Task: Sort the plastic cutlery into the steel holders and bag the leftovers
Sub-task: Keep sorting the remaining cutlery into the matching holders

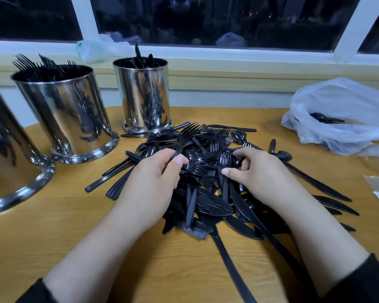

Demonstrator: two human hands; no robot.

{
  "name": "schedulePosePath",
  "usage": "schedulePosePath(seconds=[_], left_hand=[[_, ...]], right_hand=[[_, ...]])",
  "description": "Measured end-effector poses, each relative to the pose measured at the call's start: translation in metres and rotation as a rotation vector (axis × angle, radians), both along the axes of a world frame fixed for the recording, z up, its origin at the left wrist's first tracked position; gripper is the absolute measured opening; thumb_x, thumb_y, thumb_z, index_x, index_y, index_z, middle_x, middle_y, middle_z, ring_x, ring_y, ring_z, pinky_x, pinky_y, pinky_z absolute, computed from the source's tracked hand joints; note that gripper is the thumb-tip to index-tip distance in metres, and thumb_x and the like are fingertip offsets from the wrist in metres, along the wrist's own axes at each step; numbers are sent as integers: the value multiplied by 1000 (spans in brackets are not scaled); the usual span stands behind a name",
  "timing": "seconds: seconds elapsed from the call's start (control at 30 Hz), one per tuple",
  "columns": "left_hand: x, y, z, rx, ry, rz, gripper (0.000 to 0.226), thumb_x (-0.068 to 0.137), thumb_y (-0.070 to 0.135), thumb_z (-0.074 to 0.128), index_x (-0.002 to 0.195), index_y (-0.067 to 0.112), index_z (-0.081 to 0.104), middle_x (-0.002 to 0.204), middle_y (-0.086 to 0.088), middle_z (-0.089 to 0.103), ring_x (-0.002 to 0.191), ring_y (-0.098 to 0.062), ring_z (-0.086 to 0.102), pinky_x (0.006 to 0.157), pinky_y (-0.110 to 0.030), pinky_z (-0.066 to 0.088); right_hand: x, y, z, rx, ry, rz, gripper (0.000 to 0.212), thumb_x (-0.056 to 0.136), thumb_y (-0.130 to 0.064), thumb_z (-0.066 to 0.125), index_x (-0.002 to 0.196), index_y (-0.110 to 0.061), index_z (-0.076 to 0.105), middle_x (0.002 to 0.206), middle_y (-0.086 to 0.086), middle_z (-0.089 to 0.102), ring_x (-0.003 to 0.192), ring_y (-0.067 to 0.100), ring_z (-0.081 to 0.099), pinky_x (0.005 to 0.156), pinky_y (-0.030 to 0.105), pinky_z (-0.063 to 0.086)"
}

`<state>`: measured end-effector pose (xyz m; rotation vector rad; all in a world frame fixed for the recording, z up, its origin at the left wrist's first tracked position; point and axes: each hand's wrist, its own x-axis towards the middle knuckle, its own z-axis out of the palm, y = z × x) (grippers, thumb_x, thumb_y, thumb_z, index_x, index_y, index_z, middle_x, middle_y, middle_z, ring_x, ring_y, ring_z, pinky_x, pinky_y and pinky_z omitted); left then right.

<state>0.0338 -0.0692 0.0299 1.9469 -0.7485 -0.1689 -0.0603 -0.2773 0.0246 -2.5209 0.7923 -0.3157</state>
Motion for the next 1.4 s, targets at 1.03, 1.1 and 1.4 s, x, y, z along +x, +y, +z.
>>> schedulePosePath(seconds=[1.03,1.1,1.4], left_hand=[[-3,0,2,61,-61,-6,48,96,48,41,102,8,66,62,2,51,49,-7,38,48,-19,35],[-4,0,3,63,-66,-7,48,95,49,41,102,9,67,63,-1,52,50,-6,39,49,-18,35],[-3,1,1,70,-50,-18,44,100,46,43,101,9,66,63,3,51,50,-7,39,48,-19,34]], right_hand=[[4,7,-1,76,43,-61,37,86,-64,65,103,-32,54,71,-8,57,77,15,54,91,46,44],[4,7,0,77,41,-63,42,86,-63,65,114,-33,55,74,-10,56,82,16,55,96,48,45],[4,8,1,116,31,-80,35,88,-58,66,108,-30,61,76,-10,58,88,16,57,98,46,46]])
